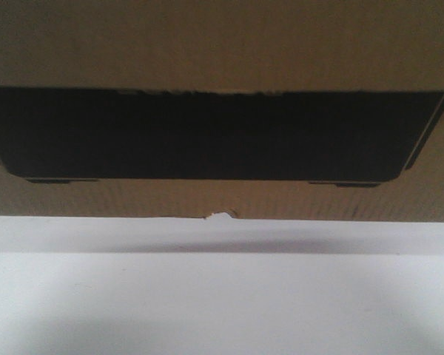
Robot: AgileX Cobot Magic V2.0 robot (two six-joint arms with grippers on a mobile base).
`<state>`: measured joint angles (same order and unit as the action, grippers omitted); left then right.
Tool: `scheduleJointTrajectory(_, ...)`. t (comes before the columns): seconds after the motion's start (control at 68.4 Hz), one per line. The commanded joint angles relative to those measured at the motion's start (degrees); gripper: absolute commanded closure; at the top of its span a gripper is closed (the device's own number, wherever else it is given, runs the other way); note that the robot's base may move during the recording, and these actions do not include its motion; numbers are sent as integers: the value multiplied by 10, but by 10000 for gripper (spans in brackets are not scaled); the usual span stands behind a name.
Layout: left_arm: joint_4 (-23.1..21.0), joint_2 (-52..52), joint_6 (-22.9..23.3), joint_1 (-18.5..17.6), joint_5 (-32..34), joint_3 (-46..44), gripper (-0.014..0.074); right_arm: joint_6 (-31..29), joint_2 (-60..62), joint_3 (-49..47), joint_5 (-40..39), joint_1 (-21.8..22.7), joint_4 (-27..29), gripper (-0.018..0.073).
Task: Grab box from left shelf to table start
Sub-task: 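Lower the box onto the white table with both grippers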
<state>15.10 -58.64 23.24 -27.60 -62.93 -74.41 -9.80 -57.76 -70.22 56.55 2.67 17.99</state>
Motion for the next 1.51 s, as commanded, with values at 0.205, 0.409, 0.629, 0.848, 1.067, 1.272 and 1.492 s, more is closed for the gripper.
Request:
scheduleJointTrajectory(0.205, -67, -90, -7, 109, 153, -25, 688, -18, -91, -21, -70, -4, 72, 501)
scheduleJointTrajectory(0.409, -86, -166, -39, 129, 152, -25, 688, -27, -150, -21, -76, -4, 72, 501)
scheduleJointTrajectory(0.629, -85, -216, -52, 129, 150, -25, 688, -28, -180, -21, -74, -4, 72, 489)
scheduleJointTrajectory(0.848, -96, -224, -79, 134, 168, -25, 531, -28, -180, -21, -76, -4, 70, 195)
scheduleJointTrajectory(1.067, -114, -223, -79, 140, 164, -25, 83, -28, -179, -22, -76, -3, 30, -3)
scheduleJointTrajectory(1.272, -115, -219, -86, 140, 141, -49, 36, -28, -166, -23, -80, -3, 4, -3)
scheduleJointTrajectory(1.492, -115, -169, -119, 140, 120, -92, 39, -27, -113, -50, -79, -3, 1, 2)
